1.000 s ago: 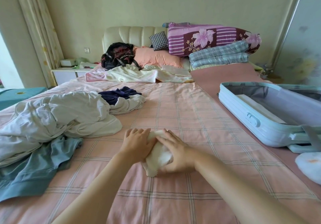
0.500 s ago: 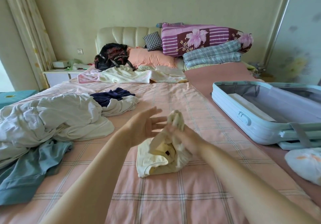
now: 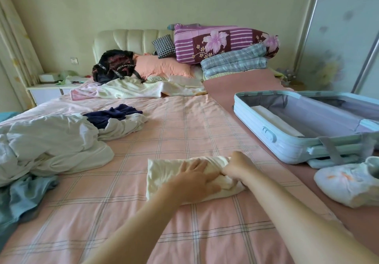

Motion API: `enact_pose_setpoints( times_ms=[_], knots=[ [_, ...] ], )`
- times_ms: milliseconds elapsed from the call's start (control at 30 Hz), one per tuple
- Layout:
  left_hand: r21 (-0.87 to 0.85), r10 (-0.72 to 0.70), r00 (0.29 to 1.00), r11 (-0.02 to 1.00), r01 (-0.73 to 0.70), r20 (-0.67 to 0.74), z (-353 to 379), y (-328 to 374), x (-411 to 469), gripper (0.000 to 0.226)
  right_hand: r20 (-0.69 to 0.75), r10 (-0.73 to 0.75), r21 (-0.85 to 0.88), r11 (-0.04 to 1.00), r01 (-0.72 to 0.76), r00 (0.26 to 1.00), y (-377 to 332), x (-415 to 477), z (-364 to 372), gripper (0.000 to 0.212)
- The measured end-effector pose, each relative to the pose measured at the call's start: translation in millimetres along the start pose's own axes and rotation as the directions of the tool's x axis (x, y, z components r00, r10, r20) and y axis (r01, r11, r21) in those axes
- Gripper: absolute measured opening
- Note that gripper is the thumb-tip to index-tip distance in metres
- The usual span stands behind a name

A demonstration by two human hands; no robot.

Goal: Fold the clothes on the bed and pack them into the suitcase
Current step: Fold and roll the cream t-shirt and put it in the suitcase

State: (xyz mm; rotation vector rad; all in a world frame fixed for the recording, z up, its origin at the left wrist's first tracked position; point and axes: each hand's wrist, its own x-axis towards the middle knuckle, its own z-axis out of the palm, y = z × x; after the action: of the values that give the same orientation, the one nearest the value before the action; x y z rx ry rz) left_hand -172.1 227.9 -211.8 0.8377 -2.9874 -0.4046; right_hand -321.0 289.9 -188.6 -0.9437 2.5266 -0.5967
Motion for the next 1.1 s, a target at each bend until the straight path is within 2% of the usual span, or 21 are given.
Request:
enact_pose_setpoints(
  times_ms=[67, 100, 133, 233, 300, 367, 400, 433, 467, 533, 600, 633, 700, 767, 800, 867, 933, 967, 1000, 1067, 1100],
  knots=[
    [-0.248, -0.102, 0.968, 0.968, 0.044, -0.228, -11, 1, 5, 0.03, -0.003, 0.02, 0.051, 0.998, -0.02, 1.0, -1, -3, -1, 0.052],
    [-0.245, -0.103, 0.94, 0.969, 0.022, -0.325, -12, -1, 9, 0.029, 0.012, 0.034, 0.107, 0.994, -0.035, 0.999, -2, -3, -2, 0.049],
    [-0.156, -0.07, 0.934, 0.988, 0.016, -0.35, -9, -4, 11, 0.033, 0.033, 0.06, 0.184, 0.981, -0.065, 0.998, -3, -3, -3, 0.046],
    [0.105, -0.035, 0.989, 0.993, 0.051, -0.143, 11, -10, 6, 0.057, 0.085, 0.089, 0.432, 0.894, -0.117, 0.992, -6, -4, -6, 0.051],
    [0.14, -0.035, 0.991, 0.989, 0.054, -0.13, 20, -12, 3, 0.06, 0.138, 0.074, 0.449, 0.884, -0.129, 0.988, -8, -9, -8, 0.046],
    [0.067, -0.022, 0.991, 0.997, 0.031, -0.133, 16, -14, 2, 0.059, 0.138, 0.034, 0.403, 0.911, -0.088, 0.99, -13, -16, -5, 0.014],
    [-0.013, -0.018, 0.987, 1.0, 0.017, -0.159, 12, -15, 1, 0.055, 0.07, -0.006, 0.384, 0.923, -0.022, 0.998, -16, -20, -4, 0.004],
    [-0.137, -0.035, 0.976, 0.991, 0.006, -0.213, 9, -17, 2, 0.047, -0.027, -0.08, 0.33, 0.94, 0.085, 0.996, -17, -20, 0, 0.005],
    [-0.284, -0.1, 0.955, 0.959, 0.017, -0.28, 5, -20, 1, 0.038, -0.113, -0.179, 0.203, 0.959, 0.199, 0.977, -18, -20, 6, 0.011],
    [-0.561, -0.301, 0.867, 0.827, 0.03, -0.398, -7, -26, -1, 0.033, -0.229, -0.367, -0.098, 0.93, 0.354, 0.902, -24, -24, 21, 0.022],
    [-0.692, -0.401, 0.782, 0.719, -0.055, -0.478, -18, -31, -3, 0.035, -0.246, -0.485, -0.247, 0.868, 0.43, 0.839, -36, -32, 35, 0.024],
    [-0.702, -0.408, 0.759, 0.707, -0.089, -0.508, -23, -31, -4, 0.034, -0.225, -0.495, -0.24, 0.863, 0.445, 0.839, -43, -33, 41, 0.02],
    [-0.704, -0.39, 0.766, 0.701, -0.113, -0.512, -28, -29, -3, 0.034, -0.115, -0.424, -0.095, 0.905, 0.415, 0.899, -54, -34, 45, 0.015],
    [-0.722, -0.352, 0.819, 0.684, -0.106, -0.454, -23, -29, 2, 0.032, 0.031, -0.348, 0.174, 0.925, 0.338, 0.937, -58, -32, 38, 0.021],
    [-0.726, -0.333, 0.848, 0.682, -0.085, -0.413, -19, -31, 5, 0.029, 0.059, -0.333, 0.305, 0.904, 0.3, 0.941, -54, -28, 33, 0.022],
    [-0.688, -0.279, 0.915, 0.725, 0.002, -0.292, -13, -35, 6, 0.028, 0.039, -0.309, 0.51, 0.824, 0.247, 0.95, -39, -24, 26, 0.02],
    [-0.438, -0.171, 0.958, 0.897, 0.056, -0.229, -8, -36, 3, 0.034, -0.012, -0.288, 0.648, 0.727, 0.227, 0.958, -22, -18, 22, 0.024],
    [-0.254, -0.128, 0.961, 0.965, 0.063, -0.246, -6, -36, 1, 0.036, -0.069, -0.267, 0.676, 0.697, 0.242, 0.961, -15, -14, 22, 0.026],
    [-0.114, -0.093, 0.955, 0.991, 0.063, -0.283, -6, -36, -1, 0.038, -0.143, -0.236, 0.677, 0.685, 0.269, 0.961, -9, -8, 22, 0.028],
    [-0.017, -0.072, 0.945, 0.997, 0.071, -0.32, -7, -36, -2, 0.039, -0.228, -0.202, 0.648, 0.698, 0.304, 0.952, 0, 5, 25, 0.031],
    [0.012, -0.067, 0.944, 0.997, 0.075, -0.323, -7, -37, -2, 0.039, -0.217, -0.239, 0.612, 0.722, 0.323, 0.946, 3, 10, 28, 0.029]
  ],
)
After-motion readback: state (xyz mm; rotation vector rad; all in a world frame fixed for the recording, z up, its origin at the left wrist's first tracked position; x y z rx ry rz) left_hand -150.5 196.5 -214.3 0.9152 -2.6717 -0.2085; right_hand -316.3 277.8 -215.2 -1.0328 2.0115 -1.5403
